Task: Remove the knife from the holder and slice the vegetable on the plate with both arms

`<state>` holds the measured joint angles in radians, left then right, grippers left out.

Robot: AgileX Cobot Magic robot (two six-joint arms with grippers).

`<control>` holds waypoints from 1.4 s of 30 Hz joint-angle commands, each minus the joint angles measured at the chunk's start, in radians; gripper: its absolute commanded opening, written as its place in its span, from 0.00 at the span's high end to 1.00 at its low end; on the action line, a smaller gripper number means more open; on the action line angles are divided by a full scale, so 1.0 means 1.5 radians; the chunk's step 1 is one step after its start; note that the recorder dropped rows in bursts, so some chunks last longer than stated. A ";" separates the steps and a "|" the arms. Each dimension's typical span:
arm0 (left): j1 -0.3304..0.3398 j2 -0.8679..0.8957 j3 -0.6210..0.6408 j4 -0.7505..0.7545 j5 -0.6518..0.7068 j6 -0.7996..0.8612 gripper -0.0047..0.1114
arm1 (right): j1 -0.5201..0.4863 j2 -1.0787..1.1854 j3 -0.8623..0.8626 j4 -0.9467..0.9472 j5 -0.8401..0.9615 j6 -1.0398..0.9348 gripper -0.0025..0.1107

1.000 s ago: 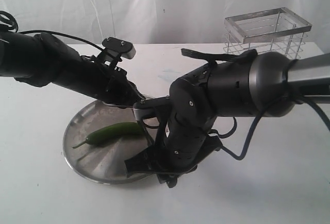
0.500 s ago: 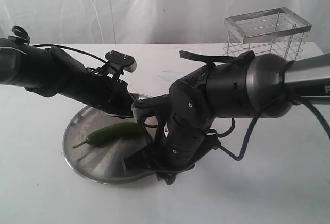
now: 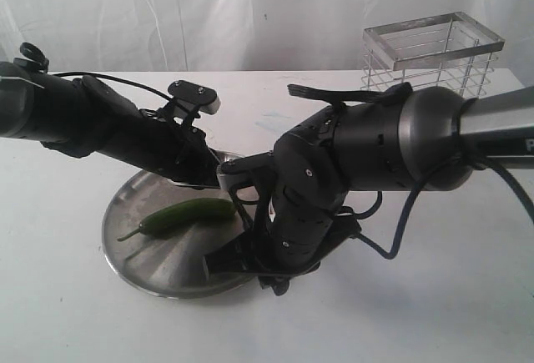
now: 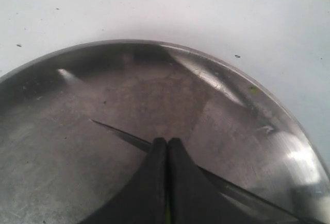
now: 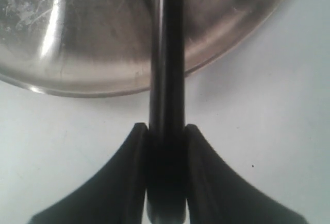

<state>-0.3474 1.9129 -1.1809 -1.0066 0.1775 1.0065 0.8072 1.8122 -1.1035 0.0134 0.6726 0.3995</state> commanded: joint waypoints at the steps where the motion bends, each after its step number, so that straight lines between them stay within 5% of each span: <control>1: -0.002 -0.003 0.003 -0.017 0.006 0.002 0.96 | 0.000 -0.002 -0.001 -0.002 0.011 0.002 0.98; 31: -0.002 -0.003 0.003 -0.017 0.009 0.010 0.96 | 0.000 0.004 0.000 -0.031 -0.076 0.065 0.98; 42: -0.002 -0.013 0.003 -0.017 -0.009 0.015 0.96 | 0.015 0.004 0.000 -0.019 -0.020 0.037 0.98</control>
<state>-0.3474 1.9129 -1.1809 -1.0129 0.1713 1.0243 0.8226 1.8213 -1.1035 -0.0170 0.6522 0.4746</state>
